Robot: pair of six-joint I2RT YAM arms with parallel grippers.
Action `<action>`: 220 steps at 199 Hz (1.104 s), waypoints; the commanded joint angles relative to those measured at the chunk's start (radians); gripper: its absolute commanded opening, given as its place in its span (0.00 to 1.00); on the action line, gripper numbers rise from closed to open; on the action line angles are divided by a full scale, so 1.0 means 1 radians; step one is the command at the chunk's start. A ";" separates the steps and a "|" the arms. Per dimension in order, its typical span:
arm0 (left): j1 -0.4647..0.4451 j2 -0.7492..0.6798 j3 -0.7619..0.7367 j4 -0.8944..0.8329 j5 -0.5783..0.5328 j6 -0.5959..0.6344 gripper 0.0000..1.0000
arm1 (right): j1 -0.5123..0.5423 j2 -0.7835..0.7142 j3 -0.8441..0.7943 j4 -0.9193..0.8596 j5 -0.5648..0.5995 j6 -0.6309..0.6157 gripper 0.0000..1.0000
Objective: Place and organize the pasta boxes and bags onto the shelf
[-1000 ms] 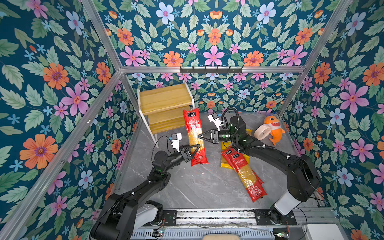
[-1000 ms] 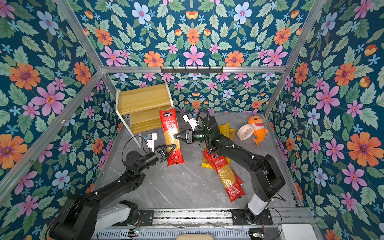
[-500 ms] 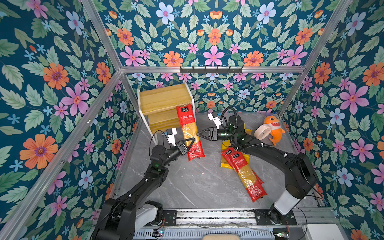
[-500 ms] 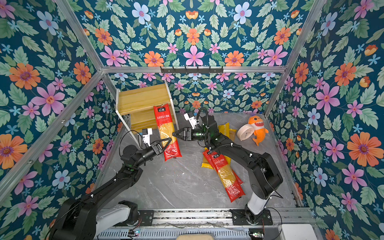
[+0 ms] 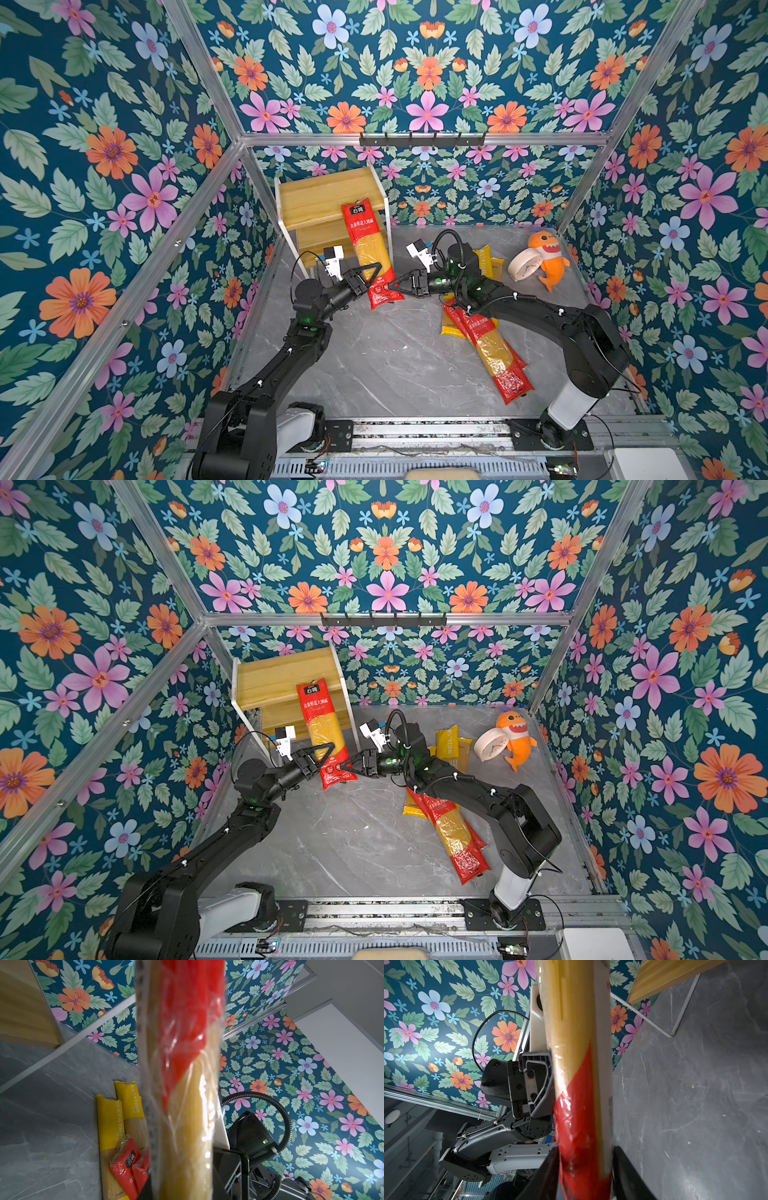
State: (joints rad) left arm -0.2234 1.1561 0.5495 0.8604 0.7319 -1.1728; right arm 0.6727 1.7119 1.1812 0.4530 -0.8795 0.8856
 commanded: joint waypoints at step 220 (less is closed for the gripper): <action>0.107 -0.080 0.056 -0.027 -0.023 0.004 0.05 | -0.015 -0.023 0.033 0.230 0.093 0.067 0.54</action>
State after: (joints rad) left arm -0.1776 1.0744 0.5648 0.8139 0.6815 -1.1931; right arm 0.6701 1.7325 1.2591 0.5739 -0.8089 0.9386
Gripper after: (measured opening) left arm 0.185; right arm 0.539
